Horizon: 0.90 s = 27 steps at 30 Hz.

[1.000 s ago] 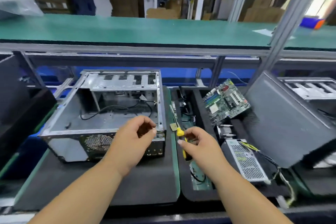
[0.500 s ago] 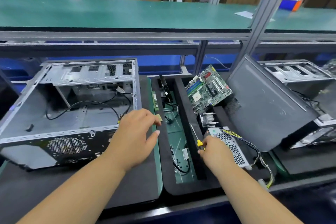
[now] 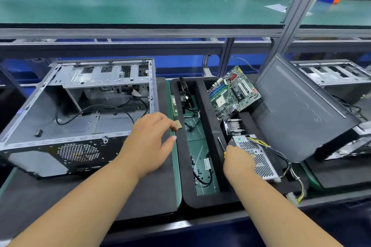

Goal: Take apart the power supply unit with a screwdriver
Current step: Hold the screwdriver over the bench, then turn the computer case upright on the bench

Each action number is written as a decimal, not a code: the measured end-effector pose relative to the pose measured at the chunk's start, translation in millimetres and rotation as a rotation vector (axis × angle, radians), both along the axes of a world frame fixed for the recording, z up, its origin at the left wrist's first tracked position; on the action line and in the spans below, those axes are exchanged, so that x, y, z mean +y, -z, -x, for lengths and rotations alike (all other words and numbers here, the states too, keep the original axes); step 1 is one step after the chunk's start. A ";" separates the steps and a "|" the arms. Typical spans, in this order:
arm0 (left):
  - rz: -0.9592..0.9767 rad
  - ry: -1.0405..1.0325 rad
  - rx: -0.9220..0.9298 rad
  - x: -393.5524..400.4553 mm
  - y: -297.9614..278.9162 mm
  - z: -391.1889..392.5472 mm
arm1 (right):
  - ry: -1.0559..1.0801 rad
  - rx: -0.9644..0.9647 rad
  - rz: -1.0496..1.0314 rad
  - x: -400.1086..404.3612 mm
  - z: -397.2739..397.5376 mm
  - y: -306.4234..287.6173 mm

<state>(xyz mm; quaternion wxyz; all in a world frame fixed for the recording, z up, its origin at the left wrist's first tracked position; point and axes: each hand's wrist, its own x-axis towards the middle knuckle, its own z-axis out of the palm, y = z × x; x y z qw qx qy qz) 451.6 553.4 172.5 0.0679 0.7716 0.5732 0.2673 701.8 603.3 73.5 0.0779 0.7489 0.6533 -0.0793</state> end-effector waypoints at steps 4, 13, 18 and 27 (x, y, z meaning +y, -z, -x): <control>-0.005 -0.008 -0.009 -0.5 -3.6 0.9 | -0.016 0.023 -0.019 0.7 -0.5 -5.1; -0.053 -0.076 -0.004 -0.9 -17.0 32.6 | -0.165 0.276 -0.176 11.6 37.3 -44.6; -0.053 -0.295 -0.040 -7.3 -21.4 95.1 | -0.242 0.699 -0.195 16.8 92.4 -75.0; 0.137 -0.870 -0.040 -21.5 -7.2 216.7 | -0.265 0.829 -0.101 28.6 178.1 -97.2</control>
